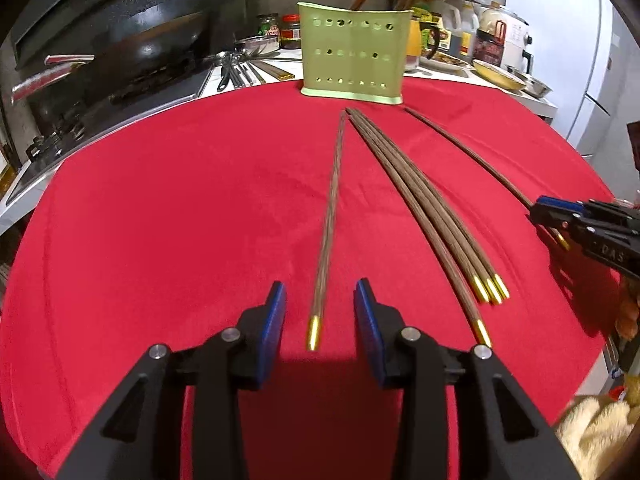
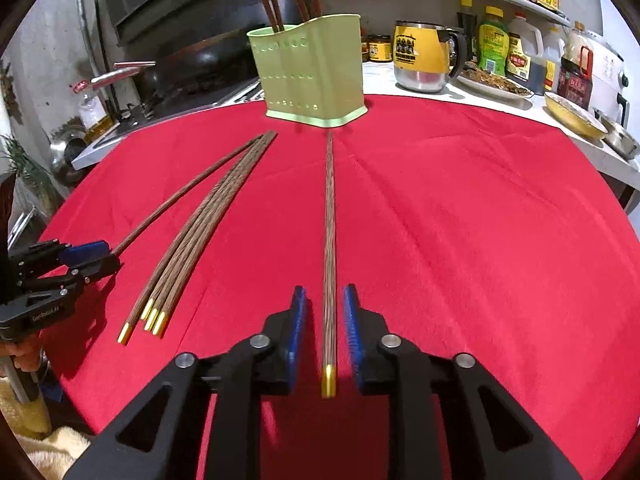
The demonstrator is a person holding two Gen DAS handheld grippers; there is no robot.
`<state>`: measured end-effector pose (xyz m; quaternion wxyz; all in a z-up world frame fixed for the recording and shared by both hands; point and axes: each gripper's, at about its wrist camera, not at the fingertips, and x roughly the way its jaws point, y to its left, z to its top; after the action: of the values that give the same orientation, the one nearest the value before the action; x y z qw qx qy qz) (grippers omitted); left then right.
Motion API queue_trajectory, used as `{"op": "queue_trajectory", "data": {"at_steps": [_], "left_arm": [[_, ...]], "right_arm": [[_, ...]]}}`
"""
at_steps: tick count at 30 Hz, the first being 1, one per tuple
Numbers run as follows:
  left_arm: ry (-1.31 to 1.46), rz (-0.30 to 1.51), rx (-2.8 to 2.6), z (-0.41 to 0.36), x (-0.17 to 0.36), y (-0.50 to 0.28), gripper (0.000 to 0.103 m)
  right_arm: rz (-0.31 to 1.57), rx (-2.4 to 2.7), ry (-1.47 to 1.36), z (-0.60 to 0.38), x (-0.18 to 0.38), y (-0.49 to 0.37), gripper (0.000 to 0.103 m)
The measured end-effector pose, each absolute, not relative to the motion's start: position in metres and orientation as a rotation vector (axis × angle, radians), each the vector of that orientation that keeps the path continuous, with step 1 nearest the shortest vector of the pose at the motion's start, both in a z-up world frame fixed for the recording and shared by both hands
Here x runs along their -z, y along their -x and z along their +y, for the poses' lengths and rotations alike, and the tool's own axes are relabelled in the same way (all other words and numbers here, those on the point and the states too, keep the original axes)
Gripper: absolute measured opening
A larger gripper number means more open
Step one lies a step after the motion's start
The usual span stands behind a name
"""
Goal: Organize utensils
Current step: 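Pull the right tool's chopstick clear while the left tool closes on another chopstick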
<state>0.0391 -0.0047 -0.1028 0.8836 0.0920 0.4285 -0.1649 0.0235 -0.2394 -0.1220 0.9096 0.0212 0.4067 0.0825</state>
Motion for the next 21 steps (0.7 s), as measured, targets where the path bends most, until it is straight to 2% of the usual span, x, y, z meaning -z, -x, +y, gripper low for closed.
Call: {"op": "queue_trajectory", "data": {"at_steps": [5,11,21], "left_arm": [[-0.165,0.889,0.337,-0.002,0.103,-0.024,0.035],[-0.197,0.868,0.303,-0.007,0.104,-0.027,0.025],[-0.191,0.829,0.294,-0.008,0.107,-0.038,0.025]], "right_arm": [[0.821,-0.173,-0.027,-0.238,0.123,-0.010,0.022],[0.812,-0.181,-0.014,-0.239,0.124,-0.002,0.021],[0.802,-0.179,0.035,-0.235,0.124,0.004,0.022]]}}
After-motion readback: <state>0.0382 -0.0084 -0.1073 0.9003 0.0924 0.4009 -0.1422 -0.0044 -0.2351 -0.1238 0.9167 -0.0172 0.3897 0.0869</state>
